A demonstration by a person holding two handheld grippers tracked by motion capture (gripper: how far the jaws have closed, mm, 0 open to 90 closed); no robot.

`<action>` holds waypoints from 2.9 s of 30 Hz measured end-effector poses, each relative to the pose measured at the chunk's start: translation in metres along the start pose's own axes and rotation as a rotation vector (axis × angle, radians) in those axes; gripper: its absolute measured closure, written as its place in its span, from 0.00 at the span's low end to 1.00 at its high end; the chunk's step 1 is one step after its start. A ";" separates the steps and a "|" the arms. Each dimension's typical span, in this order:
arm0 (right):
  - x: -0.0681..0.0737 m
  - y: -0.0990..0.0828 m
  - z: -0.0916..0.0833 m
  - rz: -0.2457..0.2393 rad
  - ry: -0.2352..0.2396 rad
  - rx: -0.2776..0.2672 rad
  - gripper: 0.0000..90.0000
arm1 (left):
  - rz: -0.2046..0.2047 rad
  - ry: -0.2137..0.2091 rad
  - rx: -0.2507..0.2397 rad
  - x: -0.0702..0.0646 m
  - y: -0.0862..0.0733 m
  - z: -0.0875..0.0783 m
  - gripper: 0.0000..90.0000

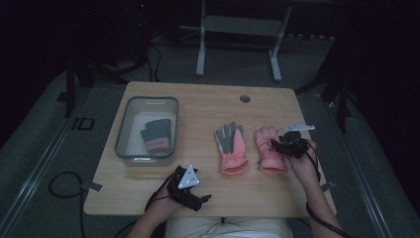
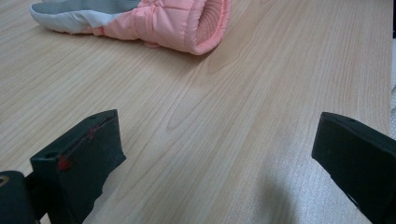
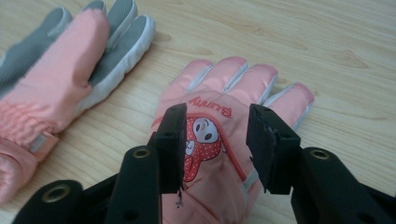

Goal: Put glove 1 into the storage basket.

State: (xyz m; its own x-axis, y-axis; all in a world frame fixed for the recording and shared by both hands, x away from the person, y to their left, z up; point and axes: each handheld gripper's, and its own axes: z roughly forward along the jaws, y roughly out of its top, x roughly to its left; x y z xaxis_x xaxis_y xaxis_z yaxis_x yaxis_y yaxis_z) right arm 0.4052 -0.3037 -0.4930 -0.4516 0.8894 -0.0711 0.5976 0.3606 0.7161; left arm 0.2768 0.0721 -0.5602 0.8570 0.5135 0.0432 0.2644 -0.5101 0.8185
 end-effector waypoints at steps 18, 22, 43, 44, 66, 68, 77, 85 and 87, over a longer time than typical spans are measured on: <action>0.008 -0.023 0.027 -0.025 -0.047 0.045 0.55 | 0.007 0.003 0.008 0.000 0.000 0.001 0.02; 0.011 -0.024 0.027 -0.009 -0.048 0.041 0.77 | 0.008 0.003 0.010 0.000 0.000 0.001 0.02; 0.033 0.039 -0.031 0.057 -0.077 -0.097 0.95 | 0.004 0.004 0.009 0.001 -0.001 0.001 0.02; 0.044 0.051 -0.039 0.039 -0.064 -0.120 0.95 | 0.007 0.005 0.010 0.000 0.000 0.001 0.02; 0.120 0.090 -0.045 -0.042 0.029 -0.181 0.95 | 0.014 0.005 0.005 0.000 0.000 0.001 0.02; 0.126 0.090 -0.042 -0.048 0.039 -0.176 0.95 | 0.016 0.005 0.006 -0.001 0.000 0.000 0.02; 0.136 0.079 -0.023 -0.062 0.060 -0.128 0.94 | 0.017 0.001 0.006 0.000 0.000 0.000 0.02; 0.139 0.065 0.000 -0.059 0.050 -0.078 0.94 | 0.018 0.001 0.008 -0.001 -0.001 0.001 0.02; 0.138 0.061 0.006 -0.049 0.051 -0.060 0.94 | 0.015 0.000 0.009 0.000 -0.001 0.001 0.02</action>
State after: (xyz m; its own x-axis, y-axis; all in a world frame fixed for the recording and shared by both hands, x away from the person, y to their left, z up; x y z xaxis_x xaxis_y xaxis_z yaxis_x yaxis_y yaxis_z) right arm 0.3830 -0.1573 -0.4634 -0.5136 0.8549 -0.0731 0.5338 0.3850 0.7529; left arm 0.2764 0.0718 -0.5612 0.8608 0.5059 0.0558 0.2553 -0.5241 0.8125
